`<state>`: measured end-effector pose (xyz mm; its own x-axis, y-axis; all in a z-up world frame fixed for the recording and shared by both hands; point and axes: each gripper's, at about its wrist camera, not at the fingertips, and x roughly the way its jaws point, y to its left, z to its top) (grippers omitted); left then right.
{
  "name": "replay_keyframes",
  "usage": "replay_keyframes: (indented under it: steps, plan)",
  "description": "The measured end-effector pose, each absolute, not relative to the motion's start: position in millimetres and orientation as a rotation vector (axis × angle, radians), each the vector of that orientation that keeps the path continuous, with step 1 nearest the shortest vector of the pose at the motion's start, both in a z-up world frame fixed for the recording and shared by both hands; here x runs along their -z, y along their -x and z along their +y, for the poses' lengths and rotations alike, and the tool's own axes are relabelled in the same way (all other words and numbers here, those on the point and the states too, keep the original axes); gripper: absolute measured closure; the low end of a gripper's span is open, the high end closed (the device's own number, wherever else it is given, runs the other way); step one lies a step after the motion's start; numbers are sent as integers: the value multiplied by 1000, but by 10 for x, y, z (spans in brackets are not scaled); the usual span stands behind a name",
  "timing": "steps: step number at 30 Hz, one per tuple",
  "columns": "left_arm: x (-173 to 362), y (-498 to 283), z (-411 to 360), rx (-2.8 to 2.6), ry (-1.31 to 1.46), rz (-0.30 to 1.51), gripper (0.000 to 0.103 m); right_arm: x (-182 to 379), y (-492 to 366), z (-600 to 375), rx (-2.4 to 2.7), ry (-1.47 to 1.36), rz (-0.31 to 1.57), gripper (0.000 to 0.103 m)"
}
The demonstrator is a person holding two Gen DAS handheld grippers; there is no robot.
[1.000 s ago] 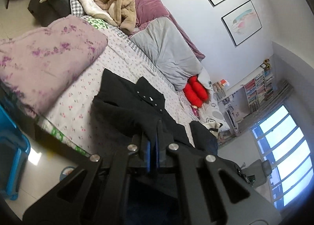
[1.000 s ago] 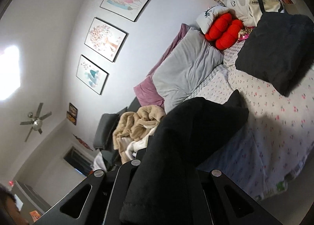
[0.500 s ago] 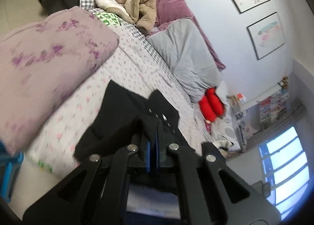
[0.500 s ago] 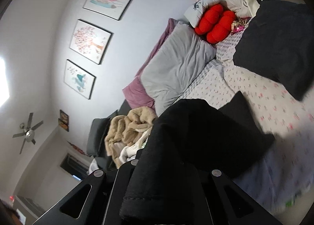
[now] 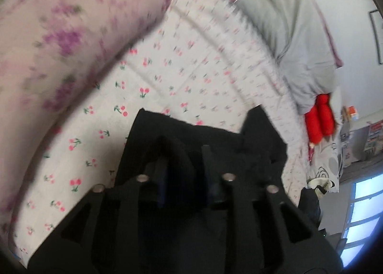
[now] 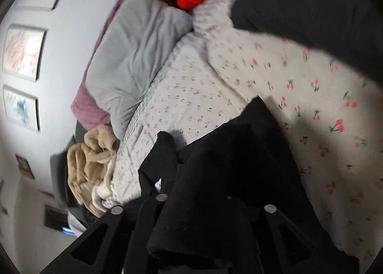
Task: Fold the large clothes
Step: 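Lower the folded hem onto the coat and press it flat with both grippers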
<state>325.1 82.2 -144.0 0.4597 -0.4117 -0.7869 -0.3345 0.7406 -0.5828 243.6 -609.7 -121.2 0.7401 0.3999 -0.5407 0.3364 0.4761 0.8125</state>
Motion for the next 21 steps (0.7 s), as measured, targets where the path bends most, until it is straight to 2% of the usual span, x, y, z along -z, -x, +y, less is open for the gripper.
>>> replay_keyframes:
  steps: [1, 3, 4, 6, 8, 10, 12, 14, 21]
  plan:
    - [1450, -3288, 834, 71, 793, 1127, 66, 1252, -2468, -6163, -31, -1116, 778, 74]
    - [1392, -3338, 898, 99, 817, 1104, 48, 1253, -2518, -6259, 3, -1092, 792, 67]
    - [1345, -3355, 936, 108, 825, 1091, 43, 1235, -2537, -6289, 14, -1077, 795, 58]
    - [1171, -3372, 1070, 126, 833, 1034, 27, 1151, -2544, -6366, 30, -1036, 767, 48]
    - [1012, -3356, 1227, 127, 843, 974, 21, 1031, -2484, -6454, 53, -1000, 707, 37]
    - [993, -3300, 1301, 119, 844, 957, 21, 949, -2402, -6537, 84, -993, 655, 23]
    - [1119, -3249, 1254, 139, 808, 1049, 21, 906, -2373, -6575, 103, -945, 647, 21]
    - [1280, -3164, 1164, 175, 769, 1098, 21, 942, -2447, -6489, 86, -827, 718, 21]
    - [1628, -3129, 1050, 199, 730, 1152, 21, 1246, -2661, -6200, -22, -644, 842, 21]
